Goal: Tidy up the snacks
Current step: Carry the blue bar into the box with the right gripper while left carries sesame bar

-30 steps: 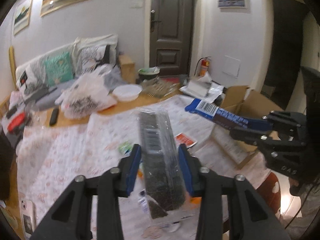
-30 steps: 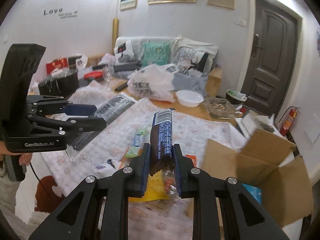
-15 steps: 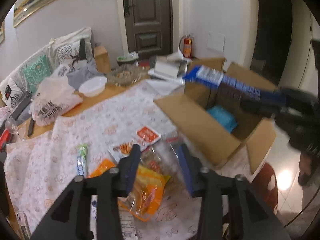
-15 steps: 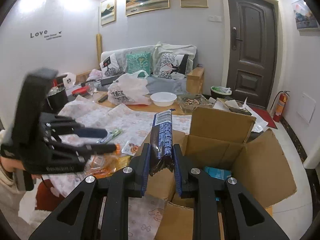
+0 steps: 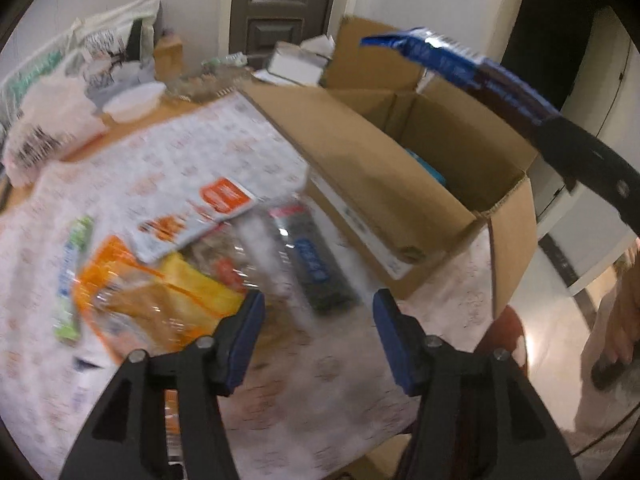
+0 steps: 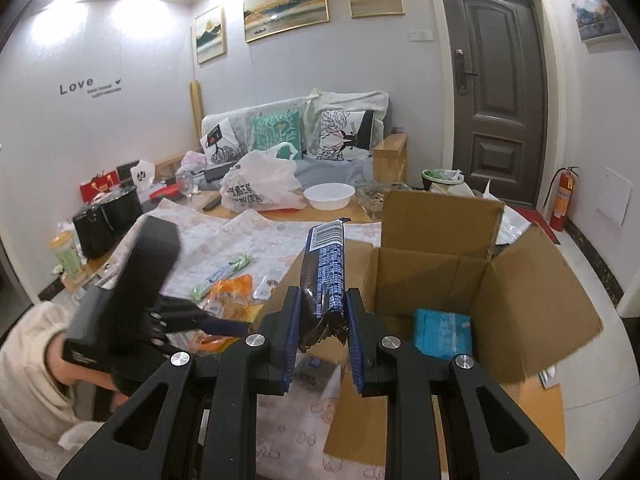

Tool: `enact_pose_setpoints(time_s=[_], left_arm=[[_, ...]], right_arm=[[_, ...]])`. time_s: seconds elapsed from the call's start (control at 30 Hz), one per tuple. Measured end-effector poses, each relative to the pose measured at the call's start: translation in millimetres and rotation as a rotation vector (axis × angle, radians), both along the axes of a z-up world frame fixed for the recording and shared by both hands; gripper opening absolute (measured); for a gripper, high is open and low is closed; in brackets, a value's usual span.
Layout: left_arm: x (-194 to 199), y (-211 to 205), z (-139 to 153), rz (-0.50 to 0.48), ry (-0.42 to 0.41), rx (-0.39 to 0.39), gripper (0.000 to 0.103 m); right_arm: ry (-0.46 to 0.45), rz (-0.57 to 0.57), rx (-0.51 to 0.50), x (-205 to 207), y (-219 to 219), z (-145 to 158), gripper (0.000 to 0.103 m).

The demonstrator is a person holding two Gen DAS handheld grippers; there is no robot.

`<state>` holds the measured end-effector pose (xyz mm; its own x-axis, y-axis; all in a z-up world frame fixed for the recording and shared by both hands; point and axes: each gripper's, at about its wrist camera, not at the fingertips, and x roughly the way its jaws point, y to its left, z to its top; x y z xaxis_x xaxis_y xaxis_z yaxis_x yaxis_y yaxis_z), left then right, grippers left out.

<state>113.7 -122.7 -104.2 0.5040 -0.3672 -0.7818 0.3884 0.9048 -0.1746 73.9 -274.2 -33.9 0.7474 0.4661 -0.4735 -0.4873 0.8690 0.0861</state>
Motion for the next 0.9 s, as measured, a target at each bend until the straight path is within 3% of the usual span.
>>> enact_pose_setpoints(time_s=[0.2,0.4,0.53,0.83,0.9], left_arm=[[16.2,-25.6,-22.6,0.048,0.042,-0.005,0.053],[30.5,-38.3,-47.5,0.152,0.031,0.072,0.052],[21.5,-45.0,-50.7,0.180,-0.039,0.141,0.038],[-23.3,-39.4,-44.2,0.077,-0.032,0.161,0.038],[-27.0,-38.3,-39.4,0.074,-0.047,0.140,0.048]], right_arm=[[0.030,-0.043,0.042,-8.5,-26.4,-13.4,0.017],[0.049,-0.049,0.080,-12.9,-43.4,-25.0,0.017],[0.050,-0.060,0.078,-14.7,-48.9,-30.0,0.017],[0.056,-0.072,0.117,-29.6,-58.6,-38.3,0.017],[0.056,-0.074,0.118,-31.9,-58.9,-38.8,0.017]])
